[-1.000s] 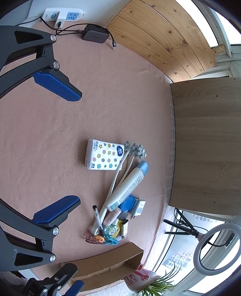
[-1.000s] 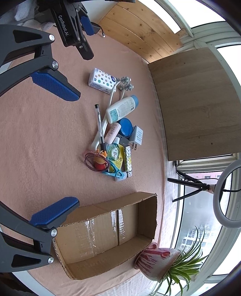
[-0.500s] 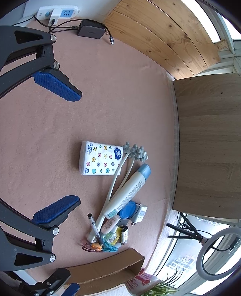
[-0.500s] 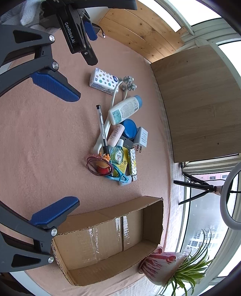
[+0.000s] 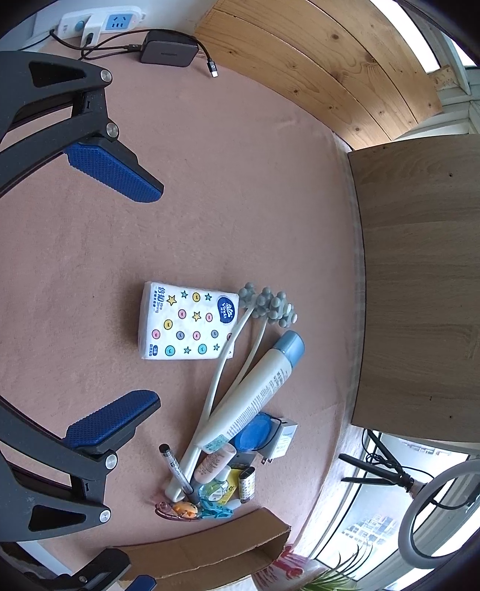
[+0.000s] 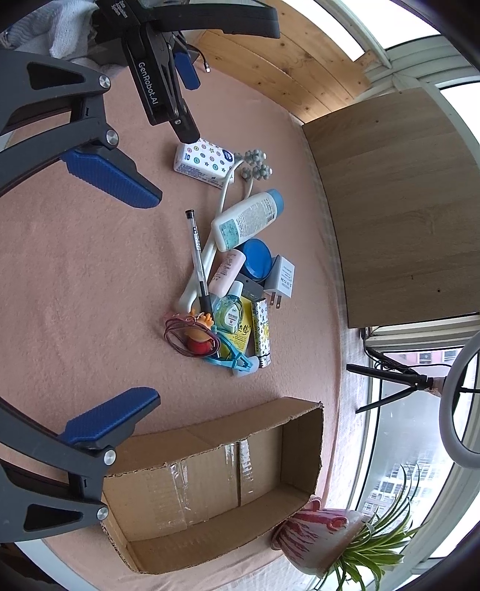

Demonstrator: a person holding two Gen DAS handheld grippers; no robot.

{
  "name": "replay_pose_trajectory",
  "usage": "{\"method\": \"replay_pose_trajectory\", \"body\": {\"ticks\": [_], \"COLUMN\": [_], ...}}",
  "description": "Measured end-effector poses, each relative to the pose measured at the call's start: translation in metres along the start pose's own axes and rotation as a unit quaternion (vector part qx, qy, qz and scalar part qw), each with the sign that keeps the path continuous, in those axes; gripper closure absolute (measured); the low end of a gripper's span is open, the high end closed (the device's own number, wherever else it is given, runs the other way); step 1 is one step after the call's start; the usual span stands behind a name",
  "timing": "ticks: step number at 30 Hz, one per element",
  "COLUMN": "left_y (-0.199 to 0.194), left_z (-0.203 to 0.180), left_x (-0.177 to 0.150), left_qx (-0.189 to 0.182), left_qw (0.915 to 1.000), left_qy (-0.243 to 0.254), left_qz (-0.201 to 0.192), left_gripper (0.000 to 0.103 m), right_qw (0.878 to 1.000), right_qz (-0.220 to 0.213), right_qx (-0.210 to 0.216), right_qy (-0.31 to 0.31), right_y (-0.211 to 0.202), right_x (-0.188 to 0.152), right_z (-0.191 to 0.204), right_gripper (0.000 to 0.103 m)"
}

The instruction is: Organize objects

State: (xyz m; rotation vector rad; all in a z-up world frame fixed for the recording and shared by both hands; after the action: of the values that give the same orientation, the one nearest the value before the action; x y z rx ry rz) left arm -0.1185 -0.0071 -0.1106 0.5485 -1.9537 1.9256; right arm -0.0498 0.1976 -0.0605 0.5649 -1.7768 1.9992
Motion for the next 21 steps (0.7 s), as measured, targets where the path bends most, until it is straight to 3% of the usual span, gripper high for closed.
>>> {"method": "replay_pose_trajectory", "body": {"ticks": [21], "left_y": [0.053], "left_z": [-0.009], "left_x": [0.023], "left_qx": [-0.001], "left_qw": [0.9993], "left_qy": [0.02], "left_qz": [0.032], "left_gripper": [0.0], "right_qw": [1.0], "right_qz": [0.008], "right_qx": [0.001], "right_qy": [0.012], "right_y": [0.005], "right_x": [0.0], "right_z": [-0.004], "right_gripper": [0.011]}}
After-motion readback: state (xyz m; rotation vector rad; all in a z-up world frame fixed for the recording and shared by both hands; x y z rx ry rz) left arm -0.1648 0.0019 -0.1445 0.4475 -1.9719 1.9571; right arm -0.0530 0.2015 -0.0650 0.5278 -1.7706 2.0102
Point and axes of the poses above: each gripper's, at about its wrist camera, not at the fingertips, and y roughly the way its jaws point, z to its left, x to its top, the point moved 4 cm from there along y, roughly the way its jaws point, and after that the axes turned 2 degrees about -y, right-handed, at the moved point
